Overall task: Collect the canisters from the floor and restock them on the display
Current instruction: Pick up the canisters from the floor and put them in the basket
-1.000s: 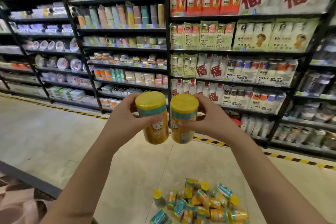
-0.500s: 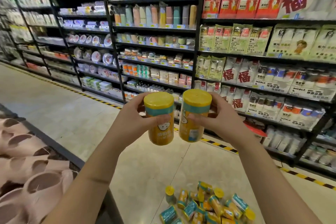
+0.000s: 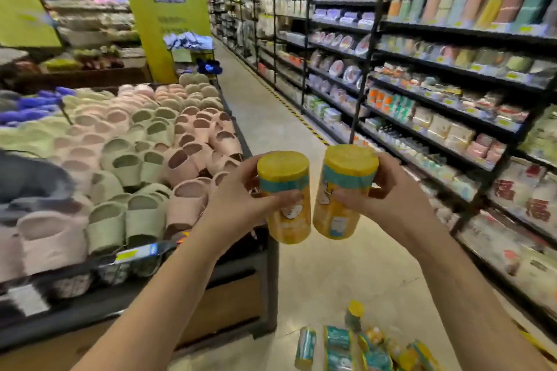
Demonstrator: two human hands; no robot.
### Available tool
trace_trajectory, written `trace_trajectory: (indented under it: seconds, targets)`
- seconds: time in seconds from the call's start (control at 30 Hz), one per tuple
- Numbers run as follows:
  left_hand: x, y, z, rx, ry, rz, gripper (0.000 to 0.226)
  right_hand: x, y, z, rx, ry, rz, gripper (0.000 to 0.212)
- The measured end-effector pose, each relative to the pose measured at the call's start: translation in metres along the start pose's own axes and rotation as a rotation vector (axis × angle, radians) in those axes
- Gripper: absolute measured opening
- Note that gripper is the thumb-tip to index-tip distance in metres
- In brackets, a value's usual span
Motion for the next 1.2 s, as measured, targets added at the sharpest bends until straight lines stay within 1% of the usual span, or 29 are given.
trace_trajectory:
  seconds: [0.1,0.2,0.3,0.33,0.4,0.47,0.57,0.7,0.73,0.83,0.9,1.03,1.2]
  targets:
    - [0.027,0.055,-0.007,0.067,-0.041,0.163,0.06,-0.044,-0.003,-0.001,0.052,-0.008,-0.163,0.055]
    - [0.058,0.114,-0.011,0.157,-0.062,0.285,0.059,-0.098,0.002,-0.017,0.121,-0.029,-0.326,0.062]
    - [0.093,0.171,-0.008,0.226,-0.121,0.424,0.07,-0.154,0.007,-0.038,0.161,-0.088,-0.483,0.068]
    - [0.105,0.19,-0.006,0.243,-0.126,0.467,0.071,-0.174,0.009,-0.046,0.181,-0.088,-0.524,0.07]
    - [0.126,0.23,-0.001,0.273,-0.139,0.538,0.064,-0.213,0.016,-0.063,0.226,-0.087,-0.596,0.073]
    - [0.146,0.271,0.007,0.291,-0.152,0.611,0.059,-0.25,0.028,-0.084,0.261,-0.076,-0.671,0.068]
    - [0.177,0.333,0.015,0.305,-0.18,0.728,0.062,-0.312,0.045,-0.111,0.295,-0.049,-0.781,0.065]
    - [0.221,0.424,0.019,0.351,-0.216,0.852,0.065,-0.404,0.079,-0.146,0.373,-0.053,-0.909,0.084]
    - [0.232,0.447,0.019,0.358,-0.216,0.884,0.065,-0.427,0.089,-0.157,0.383,-0.068,-0.947,0.087]
    - [0.267,0.518,0.022,0.383,-0.212,0.969,0.065,-0.497,0.121,-0.189,0.399,-0.104,-1.066,0.085]
    - [0.291,0.562,0.024,0.388,-0.22,1.019,0.065,-0.544,0.143,-0.208,0.405,-0.133,-1.119,0.085]
    - [0.339,0.639,0.016,0.409,-0.215,1.089,0.064,-0.628,0.186,-0.239,0.431,-0.143,-1.156,0.08]
    - [0.393,0.704,-0.001,0.45,-0.184,1.197,0.065,-0.716,0.216,-0.267,0.467,-0.107,-1.25,0.069]
Point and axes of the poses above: each hand's wrist, its own y-axis away from the middle knuckle, its own x-axis out of the back of the hand, z = x × y, the point moved 3 cm from there along -y, towards the middle knuckle, and after that the axes turned 8 degrees about -z, right-handed, at the moved point
